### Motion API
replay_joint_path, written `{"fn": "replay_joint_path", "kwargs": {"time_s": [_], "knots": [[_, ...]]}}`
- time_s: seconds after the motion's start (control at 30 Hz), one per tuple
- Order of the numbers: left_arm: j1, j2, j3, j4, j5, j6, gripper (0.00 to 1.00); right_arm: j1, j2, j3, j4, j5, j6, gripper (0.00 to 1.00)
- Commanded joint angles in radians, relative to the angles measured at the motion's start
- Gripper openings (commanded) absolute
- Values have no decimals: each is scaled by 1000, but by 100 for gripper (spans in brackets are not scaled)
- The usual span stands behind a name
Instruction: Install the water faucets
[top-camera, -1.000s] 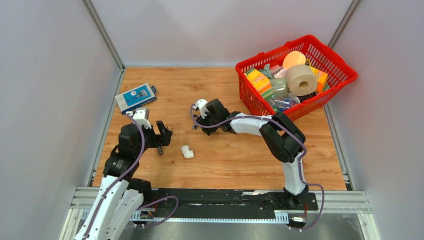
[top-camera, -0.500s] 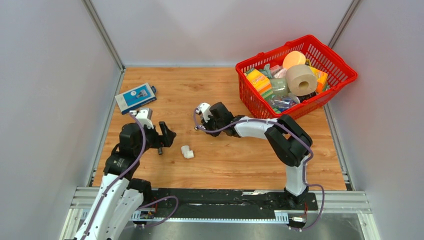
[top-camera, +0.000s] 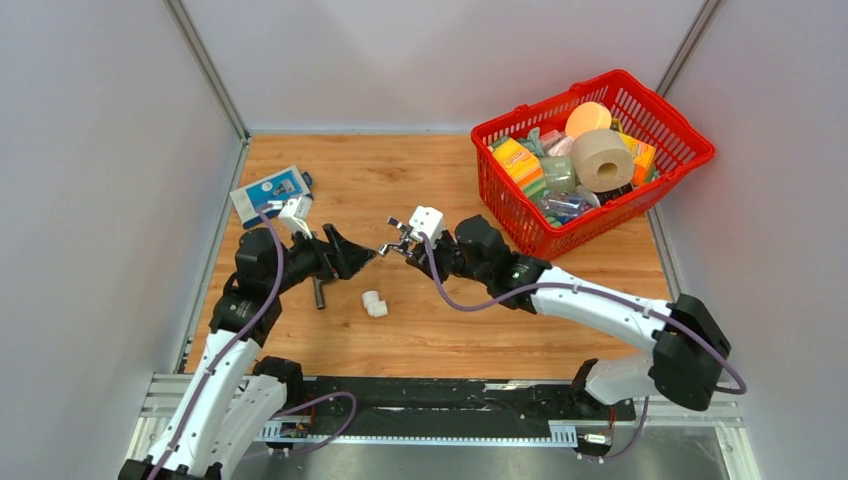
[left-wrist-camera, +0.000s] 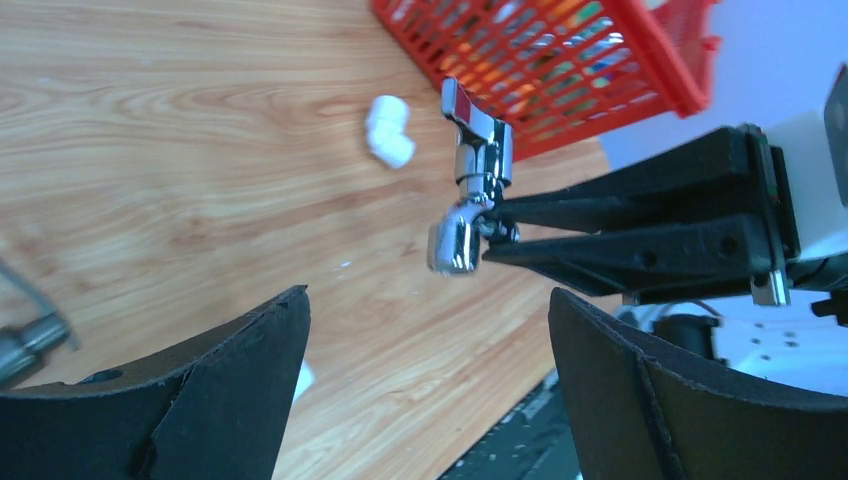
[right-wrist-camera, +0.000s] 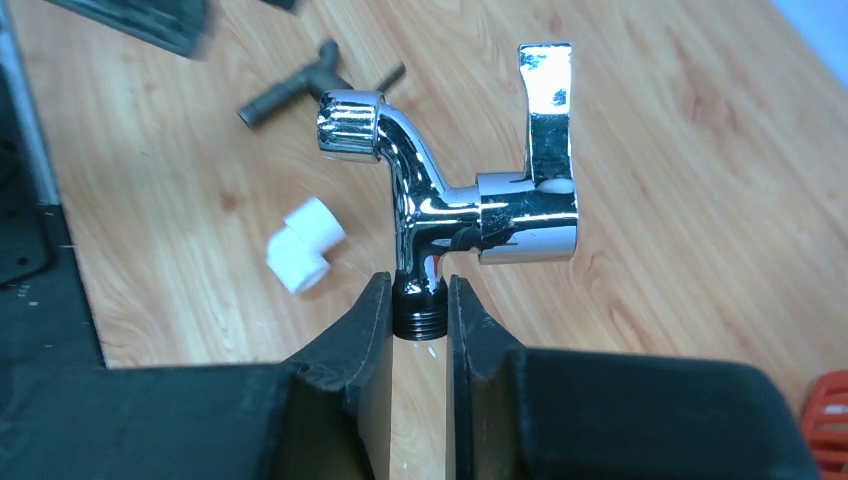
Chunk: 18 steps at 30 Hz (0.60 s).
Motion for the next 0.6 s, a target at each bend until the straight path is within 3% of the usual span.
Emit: {"fn": "replay_joint_path", "kwargs": {"time_s": [0.0, 0.3, 0.57], "knots": [[-4, 27, 2, 208, 197, -150, 96, 47, -111, -36, 90, 0, -41, 0], [-21, 66, -19, 271, 251, -218, 91, 102, -172, -40, 102, 21, -74, 0], [-62, 113, -33, 286, 260, -242, 74, 170, -160, -31, 94, 101, -134, 0]]}}
